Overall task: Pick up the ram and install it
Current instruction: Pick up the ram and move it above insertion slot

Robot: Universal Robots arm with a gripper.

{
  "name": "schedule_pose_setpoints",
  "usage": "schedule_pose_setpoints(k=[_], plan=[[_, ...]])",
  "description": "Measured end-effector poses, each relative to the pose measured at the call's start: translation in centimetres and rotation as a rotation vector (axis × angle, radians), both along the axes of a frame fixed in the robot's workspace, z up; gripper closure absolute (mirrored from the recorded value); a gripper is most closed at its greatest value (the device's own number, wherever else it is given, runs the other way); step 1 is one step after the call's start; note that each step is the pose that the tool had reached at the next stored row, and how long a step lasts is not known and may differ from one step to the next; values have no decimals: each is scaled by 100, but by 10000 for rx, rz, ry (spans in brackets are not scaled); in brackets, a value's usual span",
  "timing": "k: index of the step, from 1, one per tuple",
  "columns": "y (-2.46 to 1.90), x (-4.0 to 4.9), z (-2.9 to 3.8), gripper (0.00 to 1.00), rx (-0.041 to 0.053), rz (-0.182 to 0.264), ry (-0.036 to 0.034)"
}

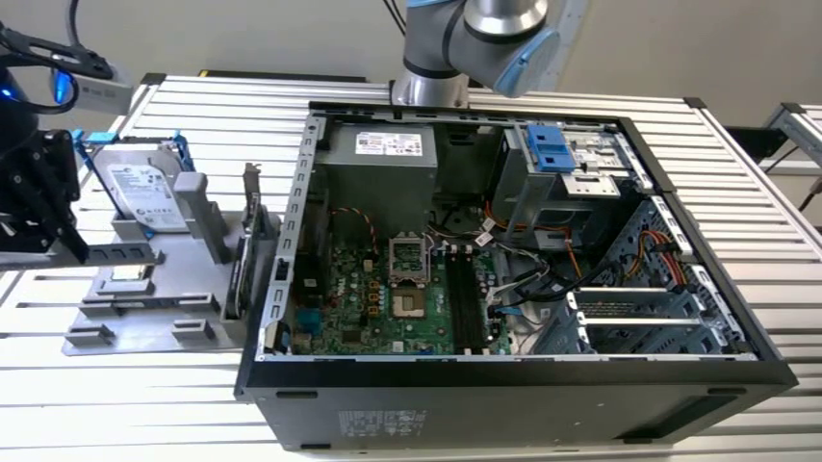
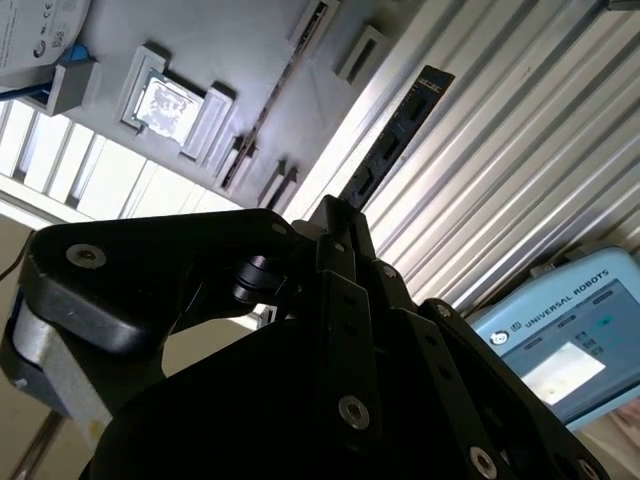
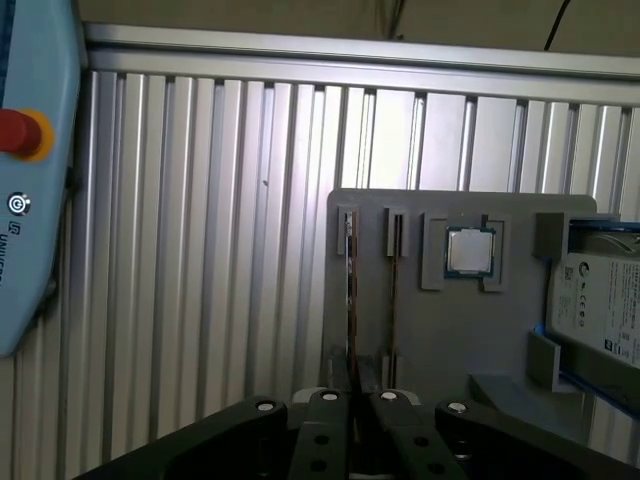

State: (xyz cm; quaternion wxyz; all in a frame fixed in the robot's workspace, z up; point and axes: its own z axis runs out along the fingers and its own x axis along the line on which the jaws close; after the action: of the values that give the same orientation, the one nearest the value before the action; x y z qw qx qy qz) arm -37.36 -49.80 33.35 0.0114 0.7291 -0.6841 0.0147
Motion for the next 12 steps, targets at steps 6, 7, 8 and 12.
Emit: schedule_pose_setpoints(k=[6, 7, 8, 12], plan=[[0, -1, 10, 100, -33, -1, 0], [0, -1, 11, 100, -41, -1, 1], [0, -1, 13, 100, -43, -1, 1], [0, 0, 31, 100, -44, 0, 1]])
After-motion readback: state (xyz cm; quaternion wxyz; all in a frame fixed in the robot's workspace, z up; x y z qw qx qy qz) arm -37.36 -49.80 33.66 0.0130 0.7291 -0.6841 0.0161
